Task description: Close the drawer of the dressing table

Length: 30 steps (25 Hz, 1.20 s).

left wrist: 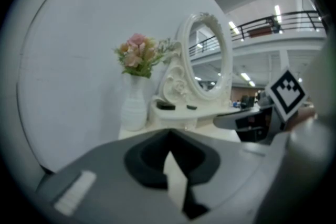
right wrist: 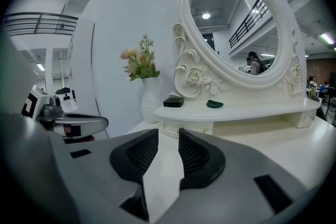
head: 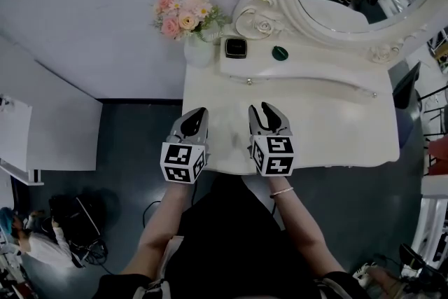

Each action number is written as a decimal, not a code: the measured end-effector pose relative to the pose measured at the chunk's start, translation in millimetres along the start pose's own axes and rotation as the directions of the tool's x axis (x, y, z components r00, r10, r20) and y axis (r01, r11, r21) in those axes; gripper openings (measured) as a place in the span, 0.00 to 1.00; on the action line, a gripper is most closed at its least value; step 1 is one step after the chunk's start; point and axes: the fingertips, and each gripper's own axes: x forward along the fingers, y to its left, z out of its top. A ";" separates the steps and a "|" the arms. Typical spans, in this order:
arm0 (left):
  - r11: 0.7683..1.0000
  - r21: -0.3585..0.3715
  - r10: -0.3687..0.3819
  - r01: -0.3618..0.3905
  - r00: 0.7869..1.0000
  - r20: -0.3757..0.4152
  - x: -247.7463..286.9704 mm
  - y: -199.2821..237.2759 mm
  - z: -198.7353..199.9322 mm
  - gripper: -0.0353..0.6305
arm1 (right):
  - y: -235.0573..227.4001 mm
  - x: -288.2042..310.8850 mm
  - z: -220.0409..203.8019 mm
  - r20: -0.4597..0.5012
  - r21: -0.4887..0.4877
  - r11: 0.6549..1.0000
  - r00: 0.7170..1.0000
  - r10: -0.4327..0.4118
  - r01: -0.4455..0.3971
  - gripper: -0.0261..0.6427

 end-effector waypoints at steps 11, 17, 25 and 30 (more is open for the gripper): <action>1.000 0.020 -0.019 0.019 1.000 0.024 -28.2 -13.9 0.8 0.06 | 16.9 -49.4 -3.4 0.053 0.004 1.000 0.999 0.000 0.000 0.11; 0.999 0.025 -0.022 0.022 0.999 0.030 -42.0 -17.7 -2.9 0.06 | 24.4 -72.3 -12.4 0.063 0.004 1.000 0.998 0.003 -0.004 0.07; 0.999 0.028 -0.029 0.028 0.999 0.034 -53.1 -21.9 -6.1 0.06 | 36.3 -95.2 -21.6 0.072 0.008 0.999 0.996 0.050 -0.050 0.05; 0.999 0.032 -0.032 0.031 0.999 0.036 -56.8 -22.2 -5.2 0.06 | 41.8 -102.2 -22.9 0.088 0.000 0.998 0.994 0.068 -0.068 0.05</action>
